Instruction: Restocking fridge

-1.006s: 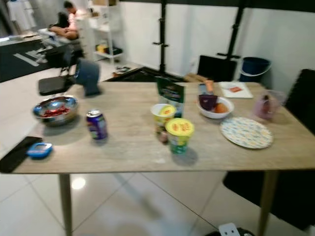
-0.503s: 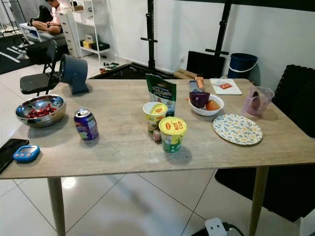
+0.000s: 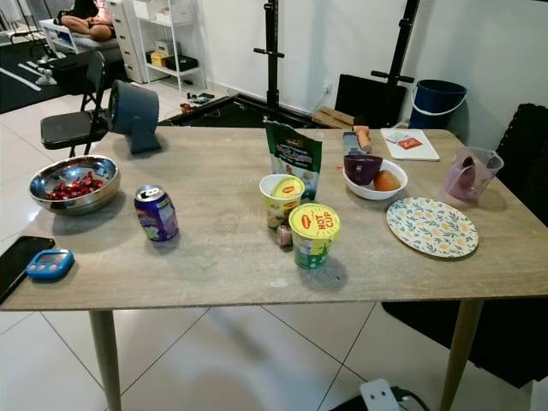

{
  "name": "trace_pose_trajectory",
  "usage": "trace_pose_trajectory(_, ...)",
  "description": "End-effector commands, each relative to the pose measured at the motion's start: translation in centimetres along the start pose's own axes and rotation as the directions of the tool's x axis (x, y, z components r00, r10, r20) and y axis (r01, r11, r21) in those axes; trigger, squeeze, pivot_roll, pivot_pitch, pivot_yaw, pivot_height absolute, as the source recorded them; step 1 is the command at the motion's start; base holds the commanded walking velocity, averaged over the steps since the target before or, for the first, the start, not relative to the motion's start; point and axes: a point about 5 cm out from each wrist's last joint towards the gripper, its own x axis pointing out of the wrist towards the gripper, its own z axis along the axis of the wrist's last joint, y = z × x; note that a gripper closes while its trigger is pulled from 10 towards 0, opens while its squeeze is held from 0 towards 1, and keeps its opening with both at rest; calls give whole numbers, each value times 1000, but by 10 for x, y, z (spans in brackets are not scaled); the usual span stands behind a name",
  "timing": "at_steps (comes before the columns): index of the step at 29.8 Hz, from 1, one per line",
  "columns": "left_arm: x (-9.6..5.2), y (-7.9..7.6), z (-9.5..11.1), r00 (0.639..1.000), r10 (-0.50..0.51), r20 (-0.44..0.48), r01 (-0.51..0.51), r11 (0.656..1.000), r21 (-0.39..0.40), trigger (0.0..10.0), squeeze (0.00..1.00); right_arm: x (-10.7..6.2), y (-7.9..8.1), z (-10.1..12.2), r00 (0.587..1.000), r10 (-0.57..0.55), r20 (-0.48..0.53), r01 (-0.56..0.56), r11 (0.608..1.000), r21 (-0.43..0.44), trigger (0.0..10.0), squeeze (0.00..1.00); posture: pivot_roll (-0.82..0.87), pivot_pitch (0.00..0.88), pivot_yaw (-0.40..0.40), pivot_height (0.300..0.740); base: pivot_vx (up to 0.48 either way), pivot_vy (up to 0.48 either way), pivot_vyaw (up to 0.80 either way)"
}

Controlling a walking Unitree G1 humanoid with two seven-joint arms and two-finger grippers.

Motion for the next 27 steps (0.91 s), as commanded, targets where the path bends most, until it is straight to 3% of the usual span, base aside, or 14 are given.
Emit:
trace_pose_trajectory(1,1,-8,-2,1000,-10,-17,10,1000,11,10000,0,-1,-4,-4,1000,1,-2,-1,1000,-2,10000,0,-8,0,-16,740,0,0,0)
trace_pose_trajectory(5,3,-12,1,1000,-15,-16,15,1000,17,10000,0,-2,-7,-8,1000,-5,-9,5,1000,-5,10000,0,-9,0,-16,740,0,0,0)
trace_pose_trajectory(15,2,-7,3,1000,-6,-12,7,1000,22,10000,0,3,16,12,1000,17,16,-16,1000,-14,10000,0,-5,0,-14,740,0,0,0)
trace_pose_trajectory(21,2,-6,1,1000,-6,-14,6,1000,23,10000,0,3,14,8,1000,16,11,-16,1000,-14,10000,0,-5,0,-13,740,0,0,0)
trace_pose_trajectory(27,1,-5,-3,1000,-6,-20,7,1000,20,10000,0,-1,1,-7,1000,2,-11,-2,1000,-10,10000,0,-7,0,-12,740,0,0,0)
